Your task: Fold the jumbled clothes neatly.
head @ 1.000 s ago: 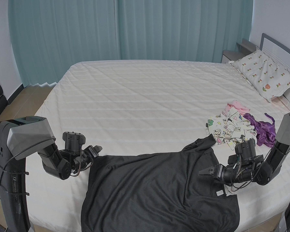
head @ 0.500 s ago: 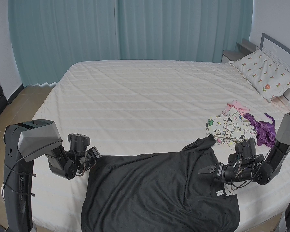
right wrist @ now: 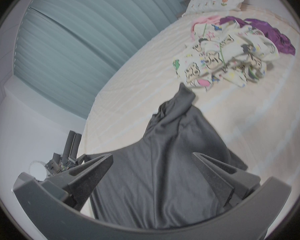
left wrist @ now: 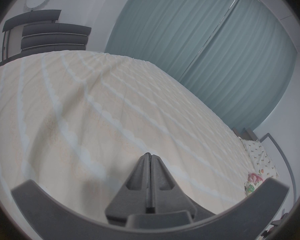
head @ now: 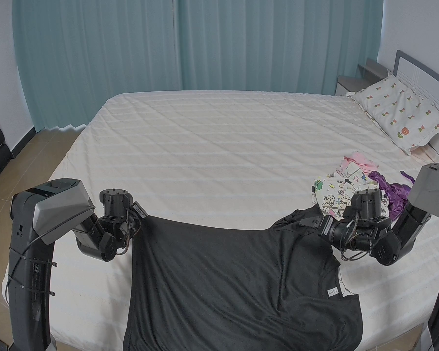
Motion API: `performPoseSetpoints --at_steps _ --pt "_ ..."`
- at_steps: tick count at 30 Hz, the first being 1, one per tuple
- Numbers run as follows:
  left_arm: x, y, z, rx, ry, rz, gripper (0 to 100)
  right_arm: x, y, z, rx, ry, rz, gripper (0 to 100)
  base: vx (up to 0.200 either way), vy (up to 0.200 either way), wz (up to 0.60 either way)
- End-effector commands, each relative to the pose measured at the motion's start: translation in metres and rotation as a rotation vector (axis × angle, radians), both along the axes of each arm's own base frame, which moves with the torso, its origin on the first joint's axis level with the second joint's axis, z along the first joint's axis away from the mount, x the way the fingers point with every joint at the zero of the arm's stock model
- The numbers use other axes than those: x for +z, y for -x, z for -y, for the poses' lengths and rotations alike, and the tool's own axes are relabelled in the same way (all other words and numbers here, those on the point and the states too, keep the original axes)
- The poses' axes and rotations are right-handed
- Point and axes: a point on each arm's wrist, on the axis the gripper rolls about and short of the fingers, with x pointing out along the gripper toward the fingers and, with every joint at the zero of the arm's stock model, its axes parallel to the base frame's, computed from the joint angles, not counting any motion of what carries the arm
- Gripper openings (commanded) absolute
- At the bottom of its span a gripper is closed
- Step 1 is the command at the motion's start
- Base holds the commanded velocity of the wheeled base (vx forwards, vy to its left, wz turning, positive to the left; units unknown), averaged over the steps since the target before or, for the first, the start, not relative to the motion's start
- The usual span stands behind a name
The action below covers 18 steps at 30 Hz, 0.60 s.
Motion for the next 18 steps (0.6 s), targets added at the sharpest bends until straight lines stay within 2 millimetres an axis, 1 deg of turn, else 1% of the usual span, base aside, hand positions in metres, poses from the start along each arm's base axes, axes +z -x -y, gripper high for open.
performPoseSetpoints --at_steps 1,6,7,8,9,10,11,14,18 --pt "-0.006 -0.007 -0.008 0.023 0.003 0.013 0 -0.023 -0.036 -0.005 -0.048 0.053 -0.003 100 0.0 0.0 0.0" --pt "-0.007 -0.009 -0.012 0.033 0.006 0.018 0 -0.023 -0.07 0.003 -0.089 0.071 0.022 100 0.0 0.0 0.0" --pt "-0.007 -0.009 -0.012 0.033 0.006 0.018 0 -0.023 -0.071 0.003 -0.089 0.072 0.021 100 0.0 0.0 0.0" --pt "-0.008 -0.009 -0.013 0.036 0.006 0.017 0 -0.025 -0.078 0.002 -0.095 0.067 0.017 100 0.0 0.0 0.0" --pt "-0.008 -0.01 -0.015 0.039 0.008 0.017 0 -0.028 -0.081 0.001 -0.096 0.067 0.008 100 0.0 0.0 0.0" --pt "-0.008 -0.01 -0.015 0.039 0.008 0.017 0 -0.028 -0.081 0.001 -0.096 0.067 0.008 100 0.0 0.0 0.0" --pt "-0.009 -0.011 -0.015 0.042 0.009 0.02 0 -0.033 -0.085 -0.002 -0.097 0.075 -0.002 100 0.0 0.0 0.0" --pt "-0.011 -0.01 -0.015 0.049 0.023 0.016 0 -0.041 -0.09 -0.006 -0.114 0.098 -0.01 100 0.0 0.0 0.0" --pt "-0.012 -0.01 -0.015 0.05 0.026 0.015 0 -0.044 -0.102 -0.01 -0.152 0.128 -0.006 100 0.0 0.0 0.0"
